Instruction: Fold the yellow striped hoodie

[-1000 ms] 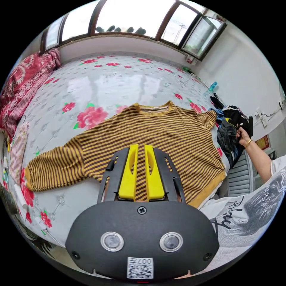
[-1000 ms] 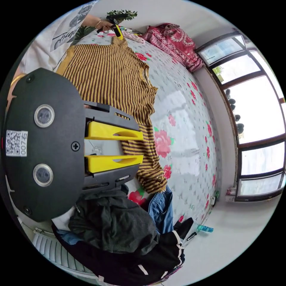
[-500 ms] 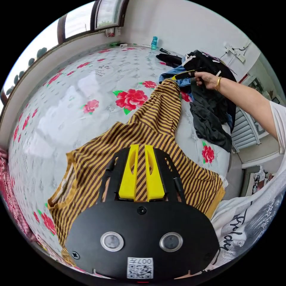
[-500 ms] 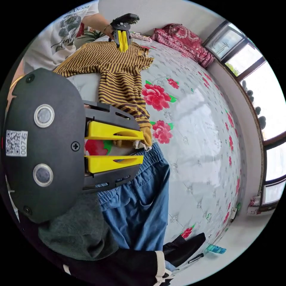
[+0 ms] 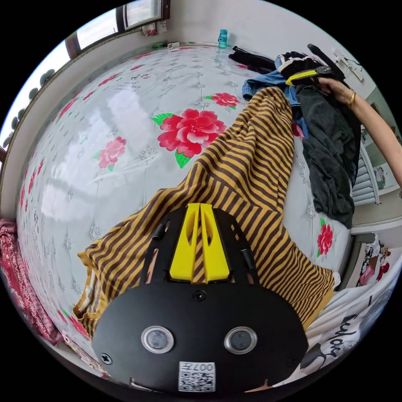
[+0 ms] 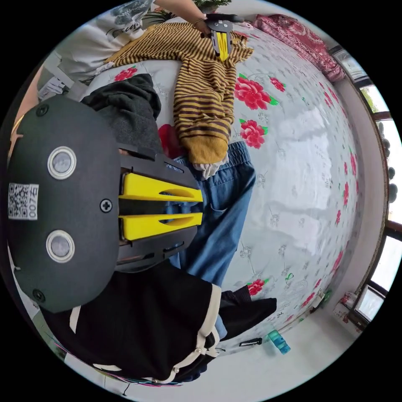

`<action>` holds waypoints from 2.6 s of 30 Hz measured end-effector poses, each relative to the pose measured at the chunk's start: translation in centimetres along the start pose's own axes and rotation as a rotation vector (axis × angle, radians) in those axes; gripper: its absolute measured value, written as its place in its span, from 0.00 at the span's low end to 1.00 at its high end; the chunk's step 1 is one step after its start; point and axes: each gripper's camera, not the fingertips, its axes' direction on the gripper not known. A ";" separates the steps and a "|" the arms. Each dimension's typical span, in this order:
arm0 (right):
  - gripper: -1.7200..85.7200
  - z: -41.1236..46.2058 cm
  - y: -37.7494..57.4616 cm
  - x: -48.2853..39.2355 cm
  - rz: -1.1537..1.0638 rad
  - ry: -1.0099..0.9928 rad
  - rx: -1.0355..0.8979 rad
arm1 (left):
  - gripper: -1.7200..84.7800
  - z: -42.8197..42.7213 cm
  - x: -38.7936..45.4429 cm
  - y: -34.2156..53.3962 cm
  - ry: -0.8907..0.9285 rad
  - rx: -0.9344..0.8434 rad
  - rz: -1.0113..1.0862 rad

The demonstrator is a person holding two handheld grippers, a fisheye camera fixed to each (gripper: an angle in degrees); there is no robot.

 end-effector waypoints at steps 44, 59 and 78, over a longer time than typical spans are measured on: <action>0.06 4.3 7.4 -31.8 -0.521 0.156 0.191 | 0.01 7.6 4.5 -3.7 0.015 0.007 0.252; 0.03 -0.1 3.1 -11.4 -0.072 0.046 0.156 | 0.01 9.5 4.7 -4.9 -0.004 -0.034 0.261; 0.02 2.3 0.9 -12.8 -0.536 -0.039 -0.049 | 0.01 8.9 5.0 -5.9 -0.005 -0.040 0.256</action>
